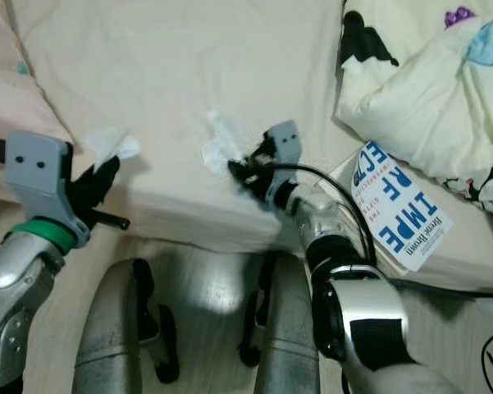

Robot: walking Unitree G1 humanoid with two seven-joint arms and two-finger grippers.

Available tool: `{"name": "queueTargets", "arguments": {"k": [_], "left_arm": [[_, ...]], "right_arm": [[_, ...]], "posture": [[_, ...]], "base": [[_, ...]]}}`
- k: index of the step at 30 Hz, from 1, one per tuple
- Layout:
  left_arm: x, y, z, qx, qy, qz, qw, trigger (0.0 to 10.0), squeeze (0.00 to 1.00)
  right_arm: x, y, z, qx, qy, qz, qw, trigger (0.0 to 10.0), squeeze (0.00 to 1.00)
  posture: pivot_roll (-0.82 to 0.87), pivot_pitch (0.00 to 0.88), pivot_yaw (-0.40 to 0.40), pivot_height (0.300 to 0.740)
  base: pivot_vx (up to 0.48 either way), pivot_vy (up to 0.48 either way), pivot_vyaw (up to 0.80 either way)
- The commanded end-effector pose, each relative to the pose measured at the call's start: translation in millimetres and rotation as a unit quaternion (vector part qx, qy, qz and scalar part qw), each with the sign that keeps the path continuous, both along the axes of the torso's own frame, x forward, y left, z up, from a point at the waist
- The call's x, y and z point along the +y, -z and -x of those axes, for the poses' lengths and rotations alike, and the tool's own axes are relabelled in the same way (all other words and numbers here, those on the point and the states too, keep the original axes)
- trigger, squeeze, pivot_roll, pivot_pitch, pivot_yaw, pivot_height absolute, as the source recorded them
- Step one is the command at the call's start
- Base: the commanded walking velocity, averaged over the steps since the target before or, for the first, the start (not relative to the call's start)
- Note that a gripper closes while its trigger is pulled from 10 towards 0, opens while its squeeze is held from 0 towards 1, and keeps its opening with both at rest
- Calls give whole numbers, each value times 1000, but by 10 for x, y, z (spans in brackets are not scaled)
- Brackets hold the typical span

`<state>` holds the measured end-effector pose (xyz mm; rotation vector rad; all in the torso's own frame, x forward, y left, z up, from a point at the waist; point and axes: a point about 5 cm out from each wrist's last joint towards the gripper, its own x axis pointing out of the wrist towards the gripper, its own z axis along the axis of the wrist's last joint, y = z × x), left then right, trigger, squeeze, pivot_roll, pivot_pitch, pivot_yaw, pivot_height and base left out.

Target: Clean up the room

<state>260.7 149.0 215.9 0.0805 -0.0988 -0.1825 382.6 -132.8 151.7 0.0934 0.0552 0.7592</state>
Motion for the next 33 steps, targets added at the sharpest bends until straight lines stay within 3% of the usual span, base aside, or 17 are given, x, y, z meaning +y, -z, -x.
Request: {"name": "queueTargets", "arguments": {"k": [1, 9, 18, 19, 22, 25, 26, 28, 29, 32, 33], "left_arm": [[-69, 112, -5, 17, 8, -9, 1000, 10000, 0], [-386, 158, -220, 9, 49, 3, 999, 10000, 0], [-464, 162, -238, 2, 62, 8, 998, 10000, 0], [-452, 148, -227, -7, 60, 12, 998, 10000, 0], [-383, 127, -249, -31, 38, 25, 999, 10000, 0], [-357, 117, -259, -37, 27, 28, 999, 10000, 0], [-226, 39, -304, -74, -24, 15, 997, 10000, 0], [-166, 3, -320, -91, -48, 5, 995, 10000, 0], [-77, -35, -338, -119, -77, -22, 990, 10000, 0], [17, 3, -333, -113, -90, -22, 989, 10000, 0], [66, 79, -317, -98, -92, -22, 991, 10000, 0]], "right_arm": [[-14, 78, 51, 6, -2, -27, 1000, 0, 0], [-268, -194, 126, -88, 76, -110, 987, 0, 0], [-215, -407, 319, -136, 62, -142, 979, 0, 0], [-173, -409, 393, -141, 64, -139, 978, 10000, 0], [-107, -282, 535, -138, 92, -118, 979, 10000, 0], [-106, -225, 559, -131, 100, -110, 980, 10000, 0], [-164, 16, 634, -90, 137, -83, 983, 10000, 0], [-188, 124, 667, -74, 148, -66, 984, 10000, 0], [-215, 268, 729, -61, 151, -38, 986, 10000, 0], [-278, 352, 743, -56, 172, -18, 983, 10000, 0], [-371, 375, 709, -59, 204, 3, 977, 10000, 0]], "posture": [[111, 376, 13, 565], [34, 327, 20, 565], [20, 262, 10, 565], [7, 224, -1, 565], [-11, 150, -31, 565], [-11, 150, -31, 565], [-10, 76, -67, 565], [-10, 76, -67, 565], [-12, 51, -77, 565], [-13, 35, -81, 565], [-20, 19, -78, 575]], "base": [[0, 0, 0], [0, 0, 0], [0, 0, 0], [0, 0, 0], [0, 0, 0], [0, 0, 0], [0, 0, 0], [0, 0, 0], [0, 0, 0], [0, 0, 0], [0, 0, 0]]}}
